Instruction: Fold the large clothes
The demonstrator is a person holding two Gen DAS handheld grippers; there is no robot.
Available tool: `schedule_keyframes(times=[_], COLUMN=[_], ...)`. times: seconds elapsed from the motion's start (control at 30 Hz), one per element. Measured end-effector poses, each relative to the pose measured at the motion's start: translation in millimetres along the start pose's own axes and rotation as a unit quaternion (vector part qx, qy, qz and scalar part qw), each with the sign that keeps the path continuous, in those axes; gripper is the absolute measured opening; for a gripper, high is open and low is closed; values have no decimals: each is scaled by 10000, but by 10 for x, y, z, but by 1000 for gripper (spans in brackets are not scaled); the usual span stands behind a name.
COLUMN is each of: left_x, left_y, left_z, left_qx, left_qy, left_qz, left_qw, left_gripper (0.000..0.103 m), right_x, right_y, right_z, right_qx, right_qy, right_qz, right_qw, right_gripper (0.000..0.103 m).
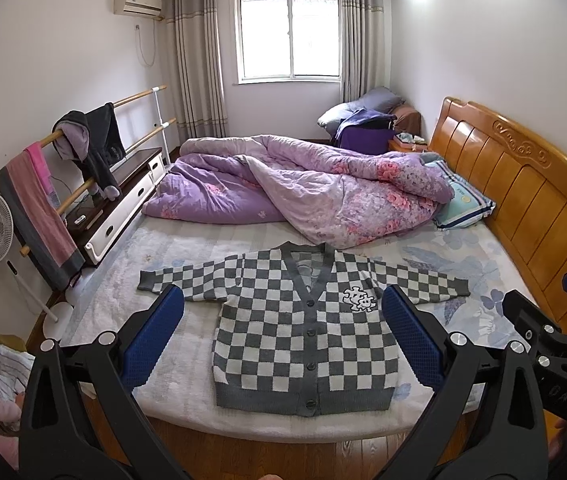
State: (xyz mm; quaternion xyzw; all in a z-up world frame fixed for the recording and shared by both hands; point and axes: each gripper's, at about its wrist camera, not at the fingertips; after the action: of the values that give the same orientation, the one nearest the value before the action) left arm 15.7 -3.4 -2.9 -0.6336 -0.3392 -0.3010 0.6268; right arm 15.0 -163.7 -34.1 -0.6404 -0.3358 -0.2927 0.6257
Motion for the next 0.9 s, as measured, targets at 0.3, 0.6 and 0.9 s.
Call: schedule_keyframes(times=[0.3, 0.6, 0.9], left_x=[43, 259, 632], left_y=[320, 1401, 3052], left_z=[328, 986, 1999], left_qx=[-222, -161, -186], left_qy=[-99, -48, -81], left_qz=[-40, 387, 1084], left_qw=[9997, 9991, 9939], left_gripper=[98, 98, 98], right_x=[80, 383, 889], right_y=[371, 1233, 2627], right_z=[159, 703, 1713], right_qx=[-18, 17, -42], right_qy=[-25, -105, -237], right_qz=[38, 288, 792], right_qw=[10000, 9995, 9966], right_gripper=[96, 96, 96])
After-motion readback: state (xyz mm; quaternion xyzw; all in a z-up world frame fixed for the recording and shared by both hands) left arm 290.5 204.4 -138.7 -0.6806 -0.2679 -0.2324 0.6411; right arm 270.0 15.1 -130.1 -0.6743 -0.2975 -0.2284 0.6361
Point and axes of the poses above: each gripper's, at about its wrist camera, not at the fingertips, and y roughly the way its jaws point, z to its left, x to its top, and after that the axes turned 5 degrees about -y, right-handed
